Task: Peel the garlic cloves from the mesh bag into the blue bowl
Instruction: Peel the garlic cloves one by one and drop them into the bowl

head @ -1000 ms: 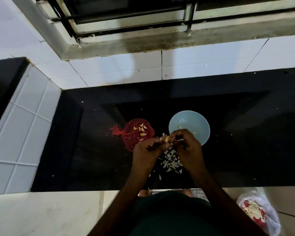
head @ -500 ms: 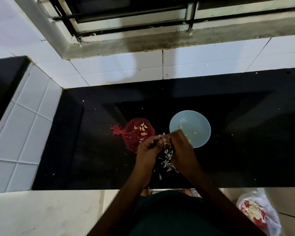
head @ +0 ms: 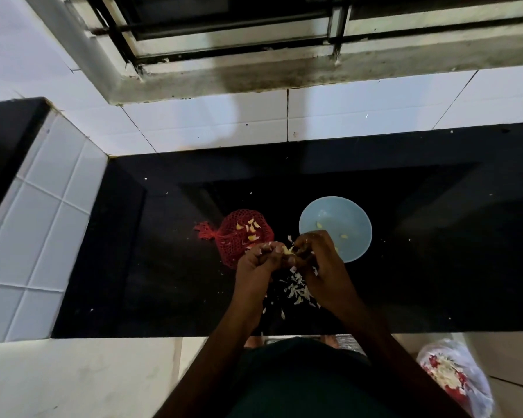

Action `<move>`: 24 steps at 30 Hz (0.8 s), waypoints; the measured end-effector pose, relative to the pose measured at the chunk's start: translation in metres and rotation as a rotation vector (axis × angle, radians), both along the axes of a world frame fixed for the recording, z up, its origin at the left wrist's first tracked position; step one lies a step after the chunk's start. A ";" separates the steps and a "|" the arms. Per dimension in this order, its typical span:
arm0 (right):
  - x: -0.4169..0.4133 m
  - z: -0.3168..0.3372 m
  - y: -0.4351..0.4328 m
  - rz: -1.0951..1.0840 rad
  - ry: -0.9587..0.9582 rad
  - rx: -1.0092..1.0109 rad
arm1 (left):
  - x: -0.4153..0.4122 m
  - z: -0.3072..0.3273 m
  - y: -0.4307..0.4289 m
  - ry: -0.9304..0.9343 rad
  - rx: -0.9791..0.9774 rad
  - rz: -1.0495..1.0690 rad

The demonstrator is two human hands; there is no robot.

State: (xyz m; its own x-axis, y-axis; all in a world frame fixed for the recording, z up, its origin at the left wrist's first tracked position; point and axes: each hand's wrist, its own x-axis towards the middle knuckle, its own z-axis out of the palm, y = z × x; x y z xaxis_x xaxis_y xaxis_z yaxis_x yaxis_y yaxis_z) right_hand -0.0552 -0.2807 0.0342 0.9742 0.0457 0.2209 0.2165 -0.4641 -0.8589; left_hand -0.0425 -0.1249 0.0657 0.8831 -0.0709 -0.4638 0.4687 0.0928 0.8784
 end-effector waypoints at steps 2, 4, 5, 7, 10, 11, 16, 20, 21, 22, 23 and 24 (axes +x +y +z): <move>0.001 0.000 -0.001 -0.007 -0.009 -0.026 | 0.000 -0.001 0.000 -0.006 0.001 -0.008; 0.004 -0.001 -0.002 0.019 -0.049 -0.074 | 0.001 -0.004 0.000 -0.025 0.003 -0.015; 0.005 -0.002 -0.004 0.042 -0.062 -0.103 | 0.002 -0.003 0.001 -0.041 0.011 -0.028; 0.008 0.001 -0.008 0.080 -0.062 -0.127 | 0.004 -0.002 0.004 -0.064 0.040 -0.079; 0.008 0.009 -0.015 0.133 -0.048 -0.106 | 0.005 0.000 0.005 -0.058 0.069 -0.130; 0.010 0.009 -0.017 0.155 -0.079 -0.145 | 0.005 0.000 0.005 -0.055 0.064 -0.133; 0.013 0.009 -0.026 0.188 -0.107 -0.174 | 0.003 0.000 0.005 -0.022 0.022 -0.147; 0.013 0.008 -0.024 0.206 -0.025 -0.191 | 0.003 -0.002 0.004 -0.069 0.026 -0.172; 0.013 0.007 -0.022 0.219 -0.012 -0.197 | 0.003 -0.004 0.004 -0.097 0.048 -0.188; 0.013 0.005 -0.021 0.228 -0.009 -0.189 | 0.004 -0.005 0.003 -0.122 0.079 -0.203; 0.013 0.003 -0.020 0.224 -0.014 -0.173 | 0.003 -0.006 0.003 -0.143 0.106 -0.214; 0.013 0.003 -0.019 0.205 -0.021 -0.153 | 0.004 -0.007 0.003 -0.164 0.119 -0.213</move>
State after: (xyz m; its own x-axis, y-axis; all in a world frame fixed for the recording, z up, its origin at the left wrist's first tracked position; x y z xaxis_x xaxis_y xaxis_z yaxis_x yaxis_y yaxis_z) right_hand -0.0423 -0.3001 0.0369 0.9366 0.2759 0.2158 0.3360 -0.5334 -0.7763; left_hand -0.0389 -0.1218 0.0585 0.9181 -0.2162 -0.3321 0.3173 -0.1008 0.9430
